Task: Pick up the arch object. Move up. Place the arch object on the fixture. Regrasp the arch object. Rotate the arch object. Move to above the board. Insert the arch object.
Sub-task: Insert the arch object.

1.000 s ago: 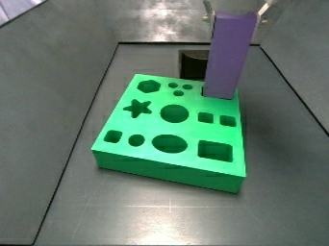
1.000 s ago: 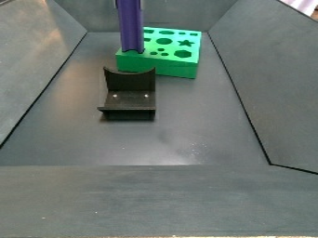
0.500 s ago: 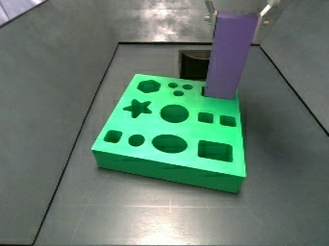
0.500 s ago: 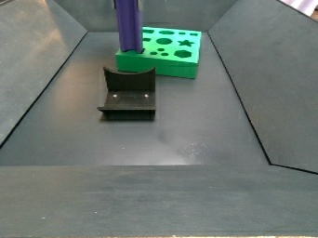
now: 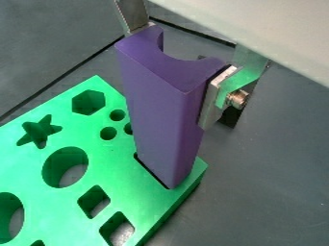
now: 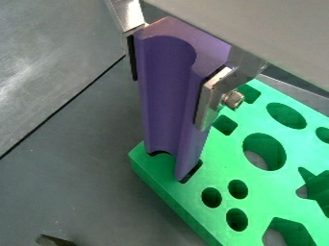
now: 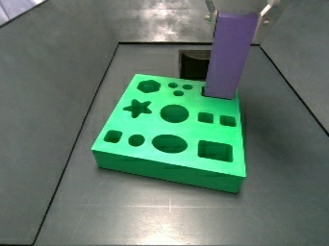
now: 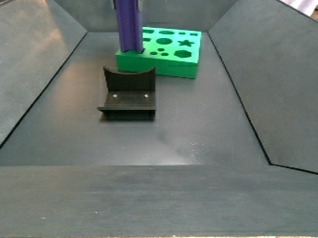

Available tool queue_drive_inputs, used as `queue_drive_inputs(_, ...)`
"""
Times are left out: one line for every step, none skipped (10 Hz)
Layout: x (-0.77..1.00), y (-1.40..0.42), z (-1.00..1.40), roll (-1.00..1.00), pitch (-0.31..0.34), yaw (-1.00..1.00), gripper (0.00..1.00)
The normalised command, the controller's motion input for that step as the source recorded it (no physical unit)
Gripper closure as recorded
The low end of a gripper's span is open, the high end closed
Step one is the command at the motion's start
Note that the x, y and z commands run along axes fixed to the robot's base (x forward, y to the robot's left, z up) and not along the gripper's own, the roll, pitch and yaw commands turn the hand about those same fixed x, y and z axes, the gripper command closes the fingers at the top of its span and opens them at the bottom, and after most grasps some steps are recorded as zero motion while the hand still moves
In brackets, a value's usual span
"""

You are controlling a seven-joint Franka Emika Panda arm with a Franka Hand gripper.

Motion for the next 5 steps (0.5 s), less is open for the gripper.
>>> queue_drive_inputs(0.01,0.0,-0.03,0.0,0.0,0.0,1.0)
queue_drive_inputs(0.13,0.0,-0.12,0.0,0.0,0.0,1.0)
queue_drive_inputs(0.0,0.0,-0.17,0.08,0.034,0.0,1.0)
queue_drive_inputs(0.0,0.0,-0.11,0.09,0.053,0.0,1.0)
queue_drive_inputs(0.0,0.0,-0.07,0.08,0.039,0.0,1.0)
